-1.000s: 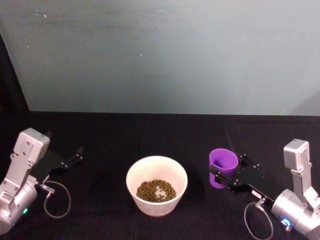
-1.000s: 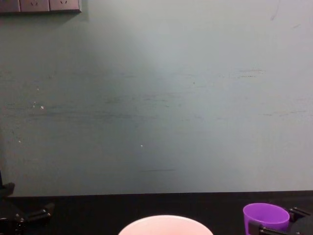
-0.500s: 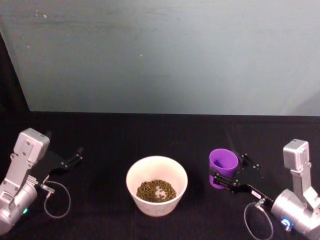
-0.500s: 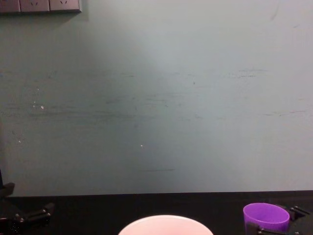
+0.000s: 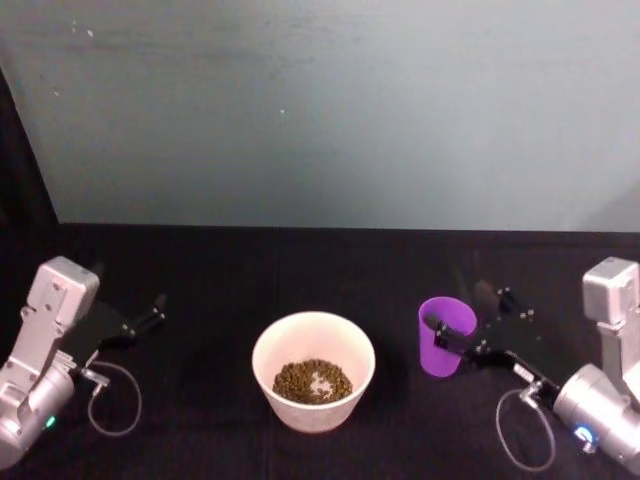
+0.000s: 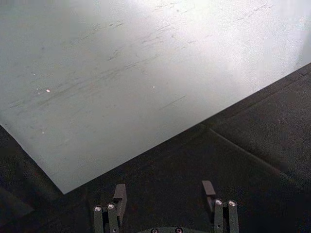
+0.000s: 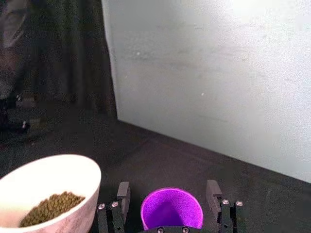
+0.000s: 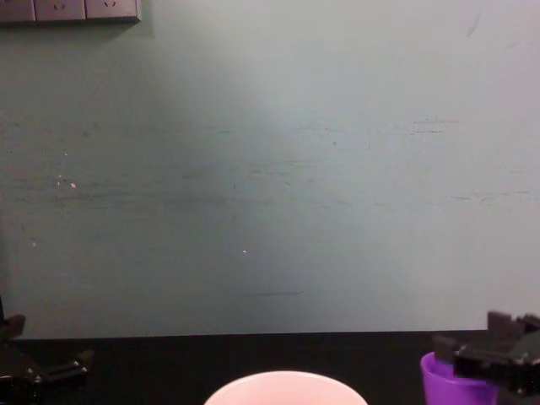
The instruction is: Pick up the cup and pour the mung beans from the cup into the bowl.
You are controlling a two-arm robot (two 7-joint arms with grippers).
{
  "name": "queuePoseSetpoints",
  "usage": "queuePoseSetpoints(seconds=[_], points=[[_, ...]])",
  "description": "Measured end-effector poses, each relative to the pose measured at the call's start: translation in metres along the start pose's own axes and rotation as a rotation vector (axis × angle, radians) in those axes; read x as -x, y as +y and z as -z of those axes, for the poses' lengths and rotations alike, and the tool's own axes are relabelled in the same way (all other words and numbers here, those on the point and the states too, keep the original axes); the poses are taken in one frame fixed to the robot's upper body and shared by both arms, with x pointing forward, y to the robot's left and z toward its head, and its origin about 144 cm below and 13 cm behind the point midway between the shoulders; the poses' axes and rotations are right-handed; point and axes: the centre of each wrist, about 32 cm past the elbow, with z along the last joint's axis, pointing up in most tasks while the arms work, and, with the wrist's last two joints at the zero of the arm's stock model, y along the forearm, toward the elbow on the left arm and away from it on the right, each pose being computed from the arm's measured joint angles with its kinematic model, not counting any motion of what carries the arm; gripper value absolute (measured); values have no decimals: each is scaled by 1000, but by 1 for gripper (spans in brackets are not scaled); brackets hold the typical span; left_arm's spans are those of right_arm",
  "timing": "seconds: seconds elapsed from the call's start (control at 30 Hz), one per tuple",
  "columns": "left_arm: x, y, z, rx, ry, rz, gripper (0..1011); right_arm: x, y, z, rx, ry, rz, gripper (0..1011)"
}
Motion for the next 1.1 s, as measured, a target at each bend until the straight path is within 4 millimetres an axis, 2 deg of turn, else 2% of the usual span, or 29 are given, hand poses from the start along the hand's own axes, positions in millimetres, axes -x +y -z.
queuePoseSetpoints(seconds=[0.33,0.57,0.77,1.1], points=[[0,0,0,0,0,0,1003,14,-19,-23,-42,14,151,1004],[0,0,0,0,0,0,1003,21,-31,-29,-44,-14,280,1004],[0,0,0,0,0,0,1003,21,-42,-19,-40,-45,412,1004],[0,0,0,0,0,0,1004,11,-49,13,-49,-43,447,1004]])
